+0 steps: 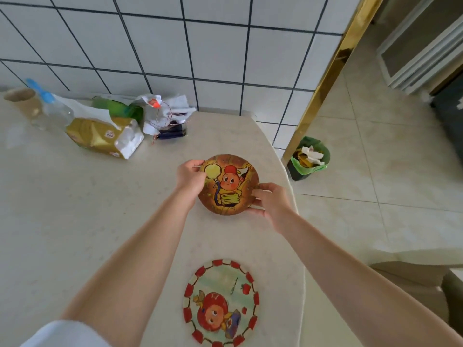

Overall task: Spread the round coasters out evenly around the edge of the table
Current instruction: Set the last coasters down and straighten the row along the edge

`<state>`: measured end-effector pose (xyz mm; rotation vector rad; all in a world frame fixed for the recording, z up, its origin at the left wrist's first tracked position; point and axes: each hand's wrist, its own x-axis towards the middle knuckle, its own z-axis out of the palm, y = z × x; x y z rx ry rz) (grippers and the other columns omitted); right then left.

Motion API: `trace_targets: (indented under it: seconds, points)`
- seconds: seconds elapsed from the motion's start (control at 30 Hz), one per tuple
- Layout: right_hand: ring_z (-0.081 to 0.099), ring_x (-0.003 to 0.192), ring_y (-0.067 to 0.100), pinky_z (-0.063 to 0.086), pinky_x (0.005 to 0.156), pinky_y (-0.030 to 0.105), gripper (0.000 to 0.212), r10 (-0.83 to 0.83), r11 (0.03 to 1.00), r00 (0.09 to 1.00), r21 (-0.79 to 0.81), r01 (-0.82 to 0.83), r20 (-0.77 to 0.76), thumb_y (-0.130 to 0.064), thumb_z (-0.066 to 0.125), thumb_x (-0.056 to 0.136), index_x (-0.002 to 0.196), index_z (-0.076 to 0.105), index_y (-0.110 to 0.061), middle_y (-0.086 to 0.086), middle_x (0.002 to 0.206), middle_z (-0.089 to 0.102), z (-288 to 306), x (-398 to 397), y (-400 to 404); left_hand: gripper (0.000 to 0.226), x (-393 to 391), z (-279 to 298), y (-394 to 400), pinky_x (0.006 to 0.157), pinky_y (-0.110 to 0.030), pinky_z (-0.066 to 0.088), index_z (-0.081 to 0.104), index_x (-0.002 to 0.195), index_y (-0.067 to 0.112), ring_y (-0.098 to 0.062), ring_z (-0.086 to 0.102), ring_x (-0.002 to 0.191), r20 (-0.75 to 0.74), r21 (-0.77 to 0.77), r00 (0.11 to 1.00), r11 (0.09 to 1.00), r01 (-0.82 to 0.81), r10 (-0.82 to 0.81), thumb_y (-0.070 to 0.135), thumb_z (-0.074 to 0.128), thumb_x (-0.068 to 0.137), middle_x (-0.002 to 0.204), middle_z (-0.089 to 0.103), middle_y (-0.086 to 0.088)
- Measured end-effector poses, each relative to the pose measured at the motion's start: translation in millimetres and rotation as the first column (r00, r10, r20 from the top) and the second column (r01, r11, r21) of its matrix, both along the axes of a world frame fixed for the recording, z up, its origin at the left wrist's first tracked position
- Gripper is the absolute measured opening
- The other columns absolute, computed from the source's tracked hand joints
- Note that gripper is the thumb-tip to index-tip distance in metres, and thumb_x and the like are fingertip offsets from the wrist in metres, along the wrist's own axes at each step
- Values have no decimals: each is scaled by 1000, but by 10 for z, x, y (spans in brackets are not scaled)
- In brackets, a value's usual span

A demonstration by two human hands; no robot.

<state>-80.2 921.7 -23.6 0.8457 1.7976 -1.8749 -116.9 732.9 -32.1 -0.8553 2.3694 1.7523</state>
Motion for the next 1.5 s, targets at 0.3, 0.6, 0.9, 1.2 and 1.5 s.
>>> trace_targets:
  seconds: [0.3,0.6,0.9,1.2,1.5]
  points:
    - [70,77,29,59,84,48,8,195,963,979,177,-204,66,-1,56,89,94,61,-4,20,89,70,-276,-220,39,40,-62,-254,-63,86,-26,46,63,123,9,-21,62,103,63,-147,985,975,167,-160,2,57,84,116,67,-6]
    - [66,82,27,59,85,44,13,245,921,965,286,-263,98,-1,58,86,98,62,-4,15,88,66,-101,-221,-5,41,727,-250,-193,79,-31,45,59,123,16,-19,53,100,103,-229,984,959,165,-144,2,57,84,120,56,-6]
    - [46,65,20,50,90,53,17,-83,958,994,281,58,76,-3,56,82,96,65,1,8,74,52,32,-138,-242,35,2150,-143,-35,94,-34,48,58,122,16,-16,53,107,123,-333,972,915,228,-198,12,62,87,115,55,5]
    - [54,71,21,58,59,35,9,-134,976,984,187,112,113,6,60,83,86,58,-2,12,80,55,-170,-223,-276,53,2806,-297,226,92,-28,42,61,124,14,-19,41,115,108,-499,952,813,300,-285,16,79,74,124,53,-2]
    - [48,53,22,39,46,27,6,59,916,996,392,-83,71,-2,65,79,78,60,-3,13,71,57,-277,-261,-242,45,2593,-233,244,91,-25,37,55,125,14,-21,48,114,190,-289,981,957,25,32,-4,62,84,117,55,-4]
